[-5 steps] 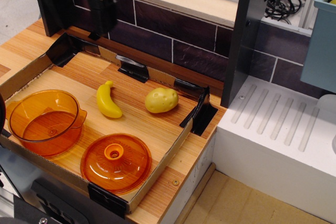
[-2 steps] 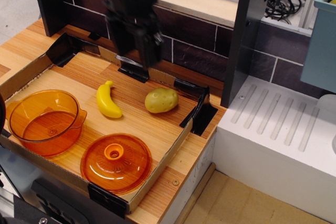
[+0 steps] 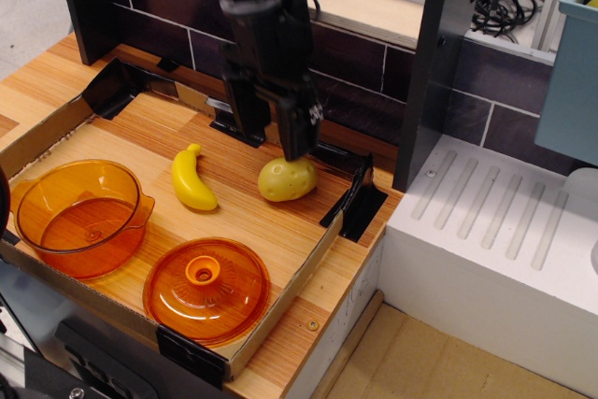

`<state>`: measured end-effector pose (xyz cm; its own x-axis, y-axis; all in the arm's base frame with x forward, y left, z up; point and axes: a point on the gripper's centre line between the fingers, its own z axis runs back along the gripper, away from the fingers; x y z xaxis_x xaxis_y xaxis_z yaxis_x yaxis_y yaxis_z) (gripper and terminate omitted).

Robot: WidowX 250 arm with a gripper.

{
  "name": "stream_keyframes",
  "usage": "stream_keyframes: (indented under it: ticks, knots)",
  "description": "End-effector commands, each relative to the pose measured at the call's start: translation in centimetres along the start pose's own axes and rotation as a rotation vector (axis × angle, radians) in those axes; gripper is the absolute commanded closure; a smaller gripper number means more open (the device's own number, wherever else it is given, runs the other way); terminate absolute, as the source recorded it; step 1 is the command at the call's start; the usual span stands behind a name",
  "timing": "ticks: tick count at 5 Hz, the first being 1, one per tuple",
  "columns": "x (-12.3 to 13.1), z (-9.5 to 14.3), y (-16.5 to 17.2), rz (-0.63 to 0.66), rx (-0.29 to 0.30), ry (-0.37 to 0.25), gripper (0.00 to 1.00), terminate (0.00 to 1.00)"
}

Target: Put potato in pot

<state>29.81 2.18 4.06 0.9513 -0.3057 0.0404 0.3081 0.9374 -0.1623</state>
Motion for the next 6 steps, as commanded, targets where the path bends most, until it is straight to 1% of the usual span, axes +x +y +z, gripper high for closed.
stream_keyframes:
  ticks: [1,2,3,4,5,6]
  knots:
    - [0.1,-2.5,0.3,-0.001,0.067,0.004,0.00,0.00]
    - [0.3,-3.0,0.4,0.051,0.084,-0.005,0.00,0.00]
    - [0.0,-1.6,0.2,0.056,0.067,-0.035,1.00,0.00]
    - [-0.1,1.8,0.1,0.081,0.050,-0.075,1.00,0.00]
    - [-1.9,5.7,-0.5,0.095,0.045,-0.124,1.00,0.00]
    - [-5.9,8.5,0.7,0.123,0.017,-0.153,1.00,0.00]
